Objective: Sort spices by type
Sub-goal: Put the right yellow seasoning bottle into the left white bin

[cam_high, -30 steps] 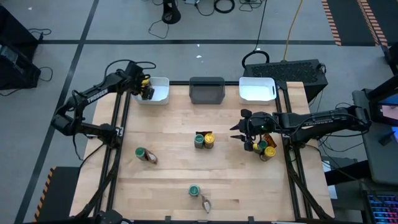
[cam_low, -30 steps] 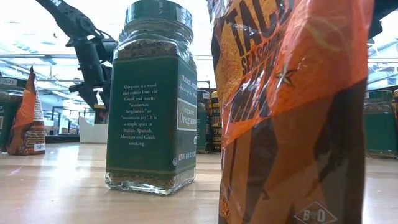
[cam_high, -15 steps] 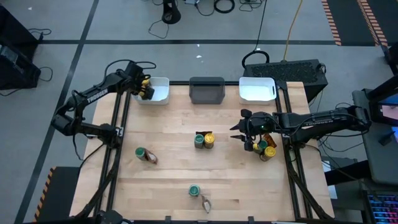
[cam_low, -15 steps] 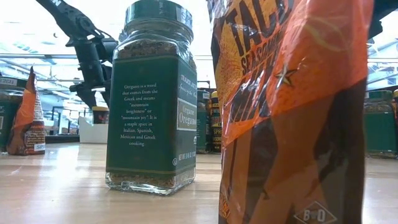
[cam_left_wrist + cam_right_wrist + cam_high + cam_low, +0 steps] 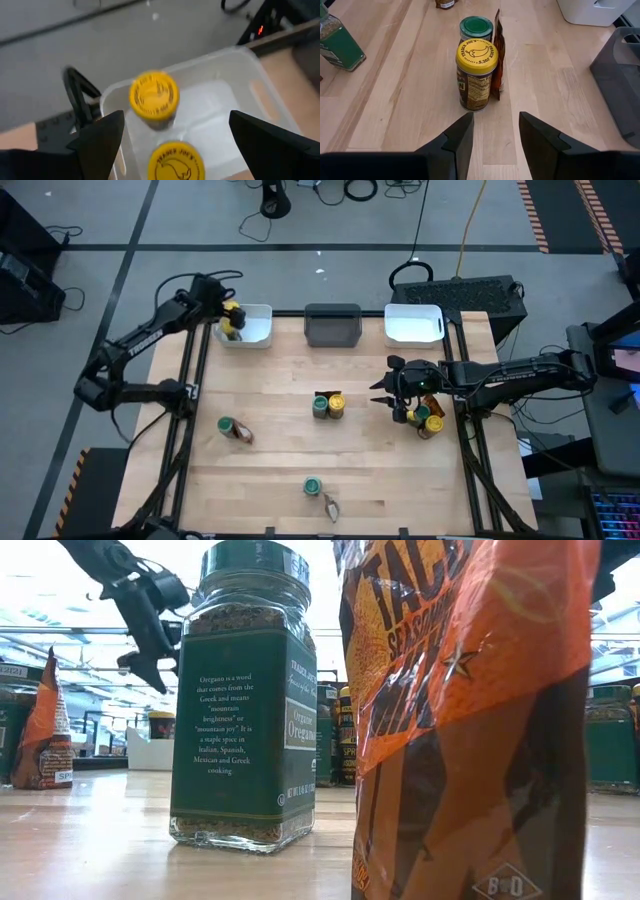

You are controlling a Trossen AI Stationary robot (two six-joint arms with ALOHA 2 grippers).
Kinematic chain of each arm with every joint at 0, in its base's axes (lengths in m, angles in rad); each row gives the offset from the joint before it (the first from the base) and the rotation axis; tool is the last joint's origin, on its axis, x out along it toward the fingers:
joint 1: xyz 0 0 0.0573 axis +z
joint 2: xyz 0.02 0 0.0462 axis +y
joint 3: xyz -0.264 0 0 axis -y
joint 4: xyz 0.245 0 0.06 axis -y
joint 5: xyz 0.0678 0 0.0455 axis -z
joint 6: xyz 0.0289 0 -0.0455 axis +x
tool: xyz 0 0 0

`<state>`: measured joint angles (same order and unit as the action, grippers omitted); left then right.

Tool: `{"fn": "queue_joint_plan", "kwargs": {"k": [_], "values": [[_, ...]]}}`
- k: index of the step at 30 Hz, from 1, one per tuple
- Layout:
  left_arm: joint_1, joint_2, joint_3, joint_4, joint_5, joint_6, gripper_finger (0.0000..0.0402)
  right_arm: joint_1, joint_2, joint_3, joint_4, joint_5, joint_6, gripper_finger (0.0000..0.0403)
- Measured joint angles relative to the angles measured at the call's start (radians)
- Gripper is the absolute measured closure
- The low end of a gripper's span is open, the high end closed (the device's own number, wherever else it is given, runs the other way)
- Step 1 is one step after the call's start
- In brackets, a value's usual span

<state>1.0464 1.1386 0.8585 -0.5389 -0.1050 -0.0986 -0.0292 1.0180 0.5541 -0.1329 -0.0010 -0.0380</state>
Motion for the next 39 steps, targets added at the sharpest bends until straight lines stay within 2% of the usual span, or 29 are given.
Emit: {"fn": "queue_joint_plan", "kwargs": {"k": [2,8,11,15,20,24,29,34,39], "values": [[-0.006,-0.037,0.0,0.013,0.015,-0.024,0.0037,0.0,0.0,0.0,0.0,0.0,0.0,0.0261],[-0.092,-0.133,0.0,0.166,0.187,-0.128,0.0037,0.0,0.0,0.0,0.001,0.0,0.0,0.0261],[-0.184,-0.148,0.0,0.276,0.239,-0.175,0.0037,0.0,0.0,0.0,0.001,0.0,0.0,0.0261],[-0.365,-0.128,0.0,0.421,0.238,-0.182,0.0039,0.0,0.0,0.0,0.001,0.0,0.016,0.0261],[-0.625,-0.06,0.0,0.629,0.216,-0.131,0.0043,0.0,0.0,0.018,-0.037,-0.001,0.073,0.0261],[-0.82,0.017,0.0,0.815,0.159,-0.029,0.0043,0.0,0.0,0.11,-0.176,-0.001,0.111,0.0261],[-1.02,0.18,0.0,1.048,0.076,0.117,0.0043,0.023,-0.001,0.239,-0.344,0.0,0.146,0.0261],[-1.139,0.333,0.0,1.261,0.074,0.259,0.0043,0.083,-0.001,0.337,-0.491,-0.001,0.211,0.0261],[-1.172,0.423,0.0,1.345,0.026,0.291,0.0043,0.163,-0.001,0.425,-0.726,-0.003,0.371,0.0261]]}}
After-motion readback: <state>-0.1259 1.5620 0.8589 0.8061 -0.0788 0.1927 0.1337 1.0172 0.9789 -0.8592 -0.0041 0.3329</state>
